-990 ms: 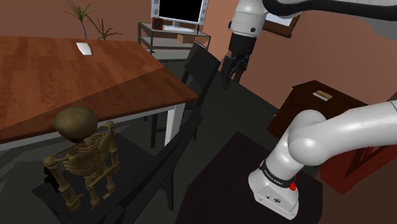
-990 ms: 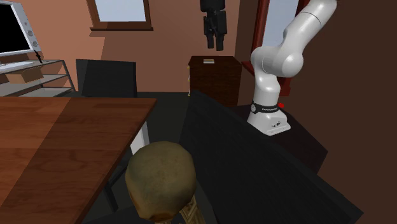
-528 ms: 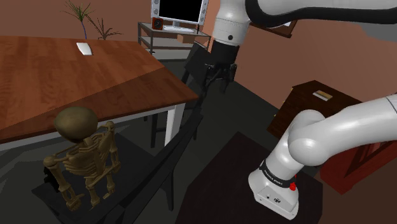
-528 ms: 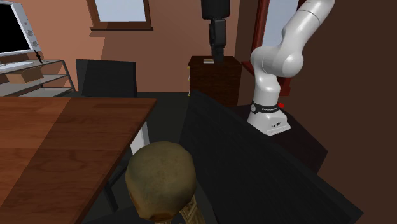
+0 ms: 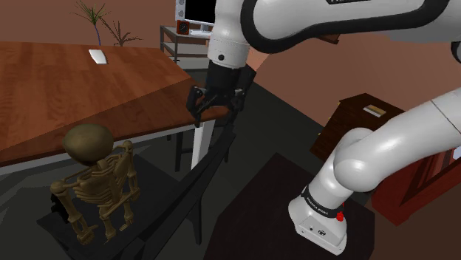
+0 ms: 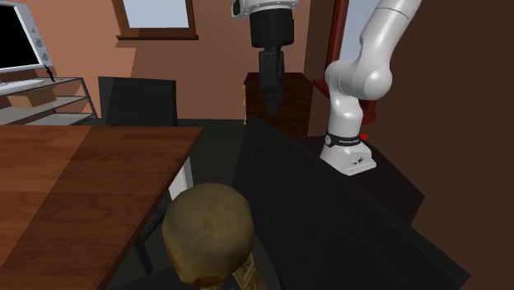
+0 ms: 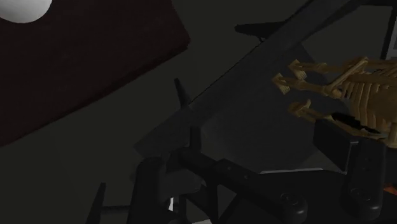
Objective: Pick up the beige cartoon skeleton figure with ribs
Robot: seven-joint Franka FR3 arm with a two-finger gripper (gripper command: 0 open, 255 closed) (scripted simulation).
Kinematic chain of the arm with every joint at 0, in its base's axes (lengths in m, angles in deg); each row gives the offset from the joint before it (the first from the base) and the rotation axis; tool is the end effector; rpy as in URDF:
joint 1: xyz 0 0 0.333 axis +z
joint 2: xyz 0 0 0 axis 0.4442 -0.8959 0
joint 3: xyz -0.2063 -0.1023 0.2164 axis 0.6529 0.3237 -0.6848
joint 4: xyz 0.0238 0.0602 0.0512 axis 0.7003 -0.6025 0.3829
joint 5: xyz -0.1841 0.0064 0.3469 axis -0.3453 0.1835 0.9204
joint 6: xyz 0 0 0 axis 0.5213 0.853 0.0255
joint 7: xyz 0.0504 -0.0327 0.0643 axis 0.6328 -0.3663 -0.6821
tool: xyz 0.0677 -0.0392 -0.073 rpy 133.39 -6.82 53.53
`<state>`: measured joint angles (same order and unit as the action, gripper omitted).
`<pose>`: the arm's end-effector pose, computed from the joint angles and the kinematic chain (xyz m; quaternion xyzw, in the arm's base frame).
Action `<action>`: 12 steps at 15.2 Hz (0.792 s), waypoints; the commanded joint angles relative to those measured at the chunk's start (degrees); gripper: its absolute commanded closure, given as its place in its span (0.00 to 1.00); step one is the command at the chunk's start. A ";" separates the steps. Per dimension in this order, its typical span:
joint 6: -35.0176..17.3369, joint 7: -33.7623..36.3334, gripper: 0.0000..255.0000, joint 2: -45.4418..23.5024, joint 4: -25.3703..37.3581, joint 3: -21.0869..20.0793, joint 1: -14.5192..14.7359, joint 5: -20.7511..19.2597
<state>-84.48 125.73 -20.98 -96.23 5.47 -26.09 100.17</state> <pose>0.3660 0.2235 0.4886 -0.9750 0.2159 0.0361 0.0396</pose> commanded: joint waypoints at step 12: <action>-14.22 36.87 0.00 -30.79 18.89 -12.32 -2.69 -13.60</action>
<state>-97.56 158.86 -48.65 -79.18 -6.35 -29.21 88.80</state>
